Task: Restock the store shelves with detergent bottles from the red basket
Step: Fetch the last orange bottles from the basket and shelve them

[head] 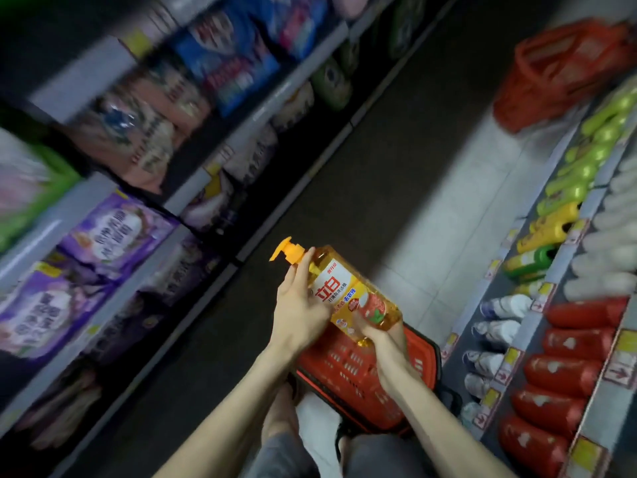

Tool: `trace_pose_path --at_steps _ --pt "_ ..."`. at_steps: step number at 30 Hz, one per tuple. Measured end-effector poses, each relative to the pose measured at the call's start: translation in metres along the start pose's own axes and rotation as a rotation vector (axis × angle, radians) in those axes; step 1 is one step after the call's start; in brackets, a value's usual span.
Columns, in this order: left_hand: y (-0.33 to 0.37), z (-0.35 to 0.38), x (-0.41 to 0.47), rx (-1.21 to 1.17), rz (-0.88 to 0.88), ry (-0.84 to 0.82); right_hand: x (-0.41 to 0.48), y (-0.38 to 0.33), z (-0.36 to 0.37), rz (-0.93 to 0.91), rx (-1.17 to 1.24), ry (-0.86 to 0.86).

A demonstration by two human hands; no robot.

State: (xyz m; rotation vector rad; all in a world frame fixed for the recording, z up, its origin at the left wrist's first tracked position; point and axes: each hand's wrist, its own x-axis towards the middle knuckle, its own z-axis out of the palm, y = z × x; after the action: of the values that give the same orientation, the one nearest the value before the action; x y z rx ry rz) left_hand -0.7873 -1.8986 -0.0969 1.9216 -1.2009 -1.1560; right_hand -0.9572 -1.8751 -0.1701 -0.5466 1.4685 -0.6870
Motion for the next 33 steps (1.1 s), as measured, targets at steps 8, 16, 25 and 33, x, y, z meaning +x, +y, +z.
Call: trace_pose_path --at_steps 8,16,25,33 --pt "0.079 -0.097 -0.041 -0.213 0.202 0.274 -0.046 -0.077 0.049 -0.133 -0.101 -0.266" --pt "0.092 -0.193 -0.111 -0.332 0.31 0.767 -0.114 -0.137 0.124 -0.238 -0.185 -0.65" --pt "0.071 -0.27 -0.182 -0.973 0.16 0.646 -0.195 -0.154 0.204 -0.31 -0.375 -0.926" --pt "0.026 -0.346 -0.282 -1.033 0.196 0.859 -0.278 -0.128 0.282 -0.428 -0.699 -1.139"
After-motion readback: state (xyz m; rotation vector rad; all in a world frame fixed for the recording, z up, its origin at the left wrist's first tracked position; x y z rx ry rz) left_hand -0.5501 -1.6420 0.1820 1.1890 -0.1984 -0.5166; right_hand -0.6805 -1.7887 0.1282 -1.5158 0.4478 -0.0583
